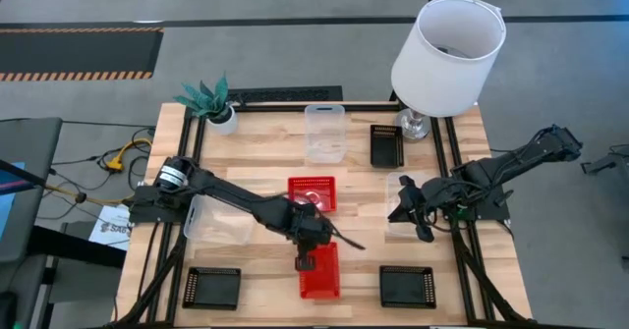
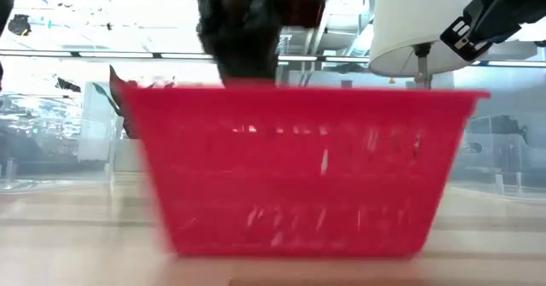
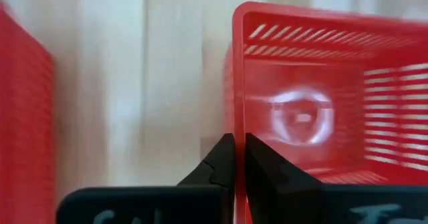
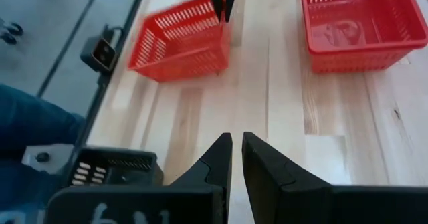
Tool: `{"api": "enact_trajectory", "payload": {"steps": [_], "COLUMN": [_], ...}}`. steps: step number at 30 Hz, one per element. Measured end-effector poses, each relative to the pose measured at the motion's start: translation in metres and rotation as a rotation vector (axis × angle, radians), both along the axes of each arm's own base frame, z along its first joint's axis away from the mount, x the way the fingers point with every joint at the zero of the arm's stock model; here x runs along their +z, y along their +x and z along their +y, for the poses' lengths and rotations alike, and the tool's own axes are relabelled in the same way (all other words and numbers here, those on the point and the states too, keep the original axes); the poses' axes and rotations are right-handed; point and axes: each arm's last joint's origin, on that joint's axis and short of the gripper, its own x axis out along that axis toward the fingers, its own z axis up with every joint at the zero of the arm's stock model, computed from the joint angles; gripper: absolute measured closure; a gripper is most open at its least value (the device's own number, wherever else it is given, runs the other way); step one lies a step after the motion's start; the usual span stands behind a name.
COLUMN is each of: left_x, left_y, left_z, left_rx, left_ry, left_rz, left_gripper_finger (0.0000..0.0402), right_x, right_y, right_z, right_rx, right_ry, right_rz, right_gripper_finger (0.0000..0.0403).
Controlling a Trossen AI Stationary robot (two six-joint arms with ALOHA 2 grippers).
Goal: Stack baskets by color
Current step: Stack the bottom red bin on the top stacked red bins
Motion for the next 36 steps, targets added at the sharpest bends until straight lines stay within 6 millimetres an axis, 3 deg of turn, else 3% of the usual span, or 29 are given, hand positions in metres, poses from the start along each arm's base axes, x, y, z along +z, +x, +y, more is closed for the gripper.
{"api": "enact_trajectory", "payload": {"steps": [5, 10, 14, 18, 22, 30, 36], "left_x": [0.051, 0.093, 0.109, 0.107, 0.096, 0.058, 0.048], "left_y": [-0.008, -0.033, -0.068, -0.091, -0.095, -0.093, -0.086], "left_z": [0.022, 0.057, 0.071, 0.079, 0.081, 0.064, 0.06], "left_rx": [0.117, 0.544, 0.867, 1.113, 1.287, 1.426, 1.461], "left_ry": [-0.031, -0.074, -0.046, 0.019, -0.042, -0.123, -0.133], "left_rz": [-0.119, -0.156, -0.069, -0.084, -0.167, -0.228, -0.273], "left_gripper_finger": [0.0401, 0.0401, 0.0401, 0.0401, 0.0401, 0.0401, 0.0401], "right_x": [0.005, 0.01, 0.012, 0.016, 0.019, 0.02, 0.02], "right_y": [0.002, 0.003, 0.003, 0.006, 0.009, 0.012, 0.013], "right_z": [0.001, 0.001, 0.001, -0.001, -0.006, -0.014, -0.018], "right_rx": [-0.001, -0.016, -0.032, -0.07, -0.103, -0.142, -0.148], "right_ry": [0.023, 0.06, 0.077, 0.055, 0.029, 0.006, -0.016], "right_rz": [-0.058, -0.096, -0.116, -0.171, -0.214, -0.231, -0.235], "right_gripper_finger": [0.0345, 0.0345, 0.0345, 0.0345, 0.0345, 0.0345, 0.0345]}}
